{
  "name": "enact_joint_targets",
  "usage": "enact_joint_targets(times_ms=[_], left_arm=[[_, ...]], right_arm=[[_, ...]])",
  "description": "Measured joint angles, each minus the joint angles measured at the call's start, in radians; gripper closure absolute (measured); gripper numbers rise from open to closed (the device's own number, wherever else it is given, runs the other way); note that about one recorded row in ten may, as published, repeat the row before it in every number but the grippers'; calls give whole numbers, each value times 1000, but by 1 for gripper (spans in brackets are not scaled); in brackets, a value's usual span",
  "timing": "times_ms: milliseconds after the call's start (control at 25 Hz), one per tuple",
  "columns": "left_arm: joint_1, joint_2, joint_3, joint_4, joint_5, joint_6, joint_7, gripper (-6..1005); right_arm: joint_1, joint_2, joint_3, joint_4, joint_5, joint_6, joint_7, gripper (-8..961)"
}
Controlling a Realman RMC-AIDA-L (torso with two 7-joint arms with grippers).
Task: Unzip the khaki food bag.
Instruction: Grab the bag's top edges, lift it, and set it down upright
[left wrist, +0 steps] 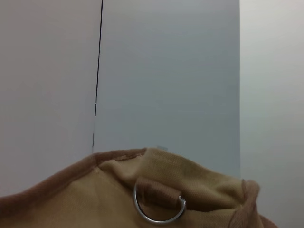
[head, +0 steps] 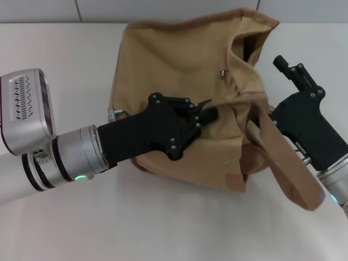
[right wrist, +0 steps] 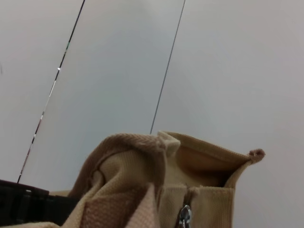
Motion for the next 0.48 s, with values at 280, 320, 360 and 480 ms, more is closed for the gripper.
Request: enact_joint_targets(times_ms=[280,320,360,480], left_arm=[[-2,0,0,-9,1,-8,0,913],[-11,0,-1,-22,2,-15,7,912],[-11,0,-1,-22,2,-15,7,912],[-22,0,-2,-36,3,-25,13,911]], right_arm=[[0,0,-8,1,-3,-1,0,273],[-1,0,-8,1,-3,-1,1,311],[-1,0,-8,1,-4,-1,1,348],[-1,0,-8,0,-4,-1,1,450]])
